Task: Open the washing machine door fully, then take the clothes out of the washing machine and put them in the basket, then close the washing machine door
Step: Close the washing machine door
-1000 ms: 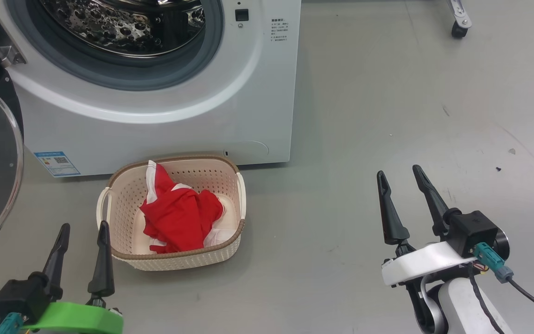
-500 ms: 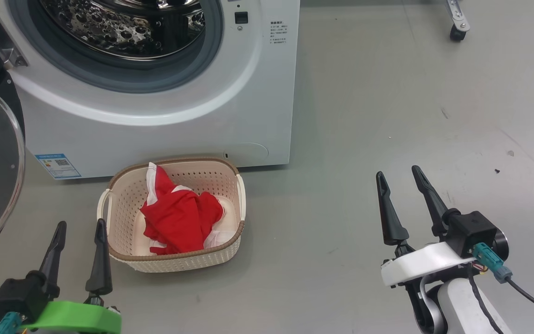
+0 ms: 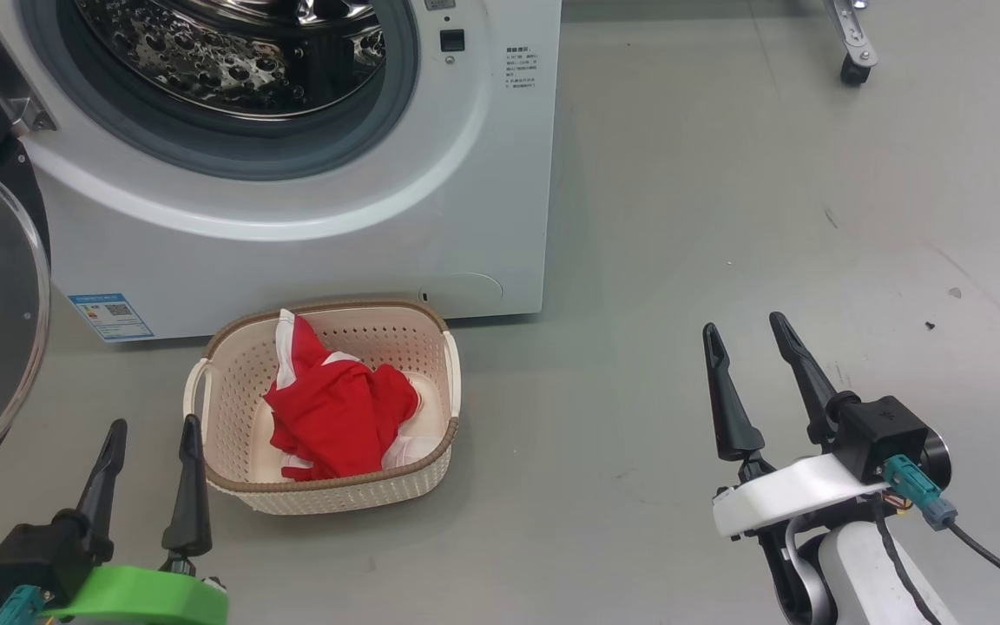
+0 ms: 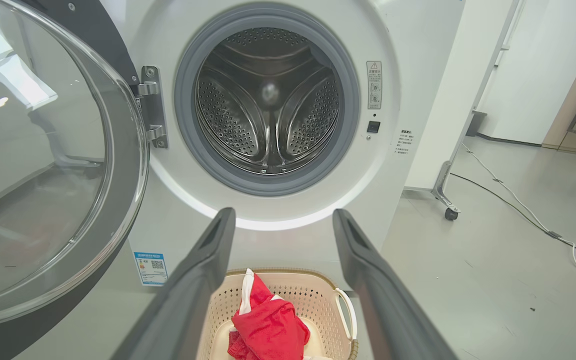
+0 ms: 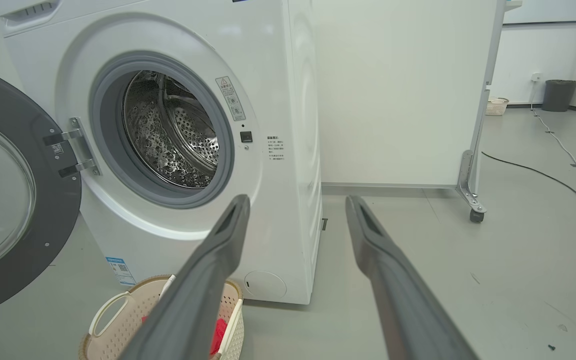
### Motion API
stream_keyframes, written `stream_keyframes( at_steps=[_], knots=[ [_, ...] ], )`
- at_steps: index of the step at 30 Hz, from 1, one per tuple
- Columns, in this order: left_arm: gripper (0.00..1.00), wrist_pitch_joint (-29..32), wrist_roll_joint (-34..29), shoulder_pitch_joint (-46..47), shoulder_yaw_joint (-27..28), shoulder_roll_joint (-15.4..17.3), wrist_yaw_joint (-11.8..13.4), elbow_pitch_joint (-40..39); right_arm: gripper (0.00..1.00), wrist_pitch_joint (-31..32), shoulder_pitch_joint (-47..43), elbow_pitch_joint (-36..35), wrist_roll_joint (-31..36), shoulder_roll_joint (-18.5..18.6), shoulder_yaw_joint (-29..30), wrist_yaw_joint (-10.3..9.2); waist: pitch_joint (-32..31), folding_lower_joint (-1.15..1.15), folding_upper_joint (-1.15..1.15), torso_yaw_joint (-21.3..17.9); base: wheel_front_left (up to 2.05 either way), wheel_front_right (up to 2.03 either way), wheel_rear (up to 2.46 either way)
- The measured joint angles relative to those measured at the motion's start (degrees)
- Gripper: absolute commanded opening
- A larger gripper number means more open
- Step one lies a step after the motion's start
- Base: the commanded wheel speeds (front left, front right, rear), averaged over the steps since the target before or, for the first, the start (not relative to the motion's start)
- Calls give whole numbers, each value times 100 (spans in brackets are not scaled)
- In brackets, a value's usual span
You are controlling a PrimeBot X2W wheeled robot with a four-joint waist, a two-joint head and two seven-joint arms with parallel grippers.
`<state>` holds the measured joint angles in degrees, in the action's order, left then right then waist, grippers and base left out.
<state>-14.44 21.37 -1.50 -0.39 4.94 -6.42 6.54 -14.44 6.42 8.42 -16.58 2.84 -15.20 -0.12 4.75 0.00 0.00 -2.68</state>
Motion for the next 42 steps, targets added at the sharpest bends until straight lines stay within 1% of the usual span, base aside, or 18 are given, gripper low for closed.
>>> stream_keyframes(
  at_steps=[34, 42],
  knots=[
    [100, 0, -127, -6, 45, -9, 0, 7, 100, 0, 0, -3, -29, 0, -2, -1, 11, 0, 0, -17, 0, 0, 0],
    [100, 0, -140, -5, -10, -13, -1, 16, 100, 0, -2, -13, -44, 1, -5, -2, 30, 0, 0, 33, 0, 0, 0]
  ],
)
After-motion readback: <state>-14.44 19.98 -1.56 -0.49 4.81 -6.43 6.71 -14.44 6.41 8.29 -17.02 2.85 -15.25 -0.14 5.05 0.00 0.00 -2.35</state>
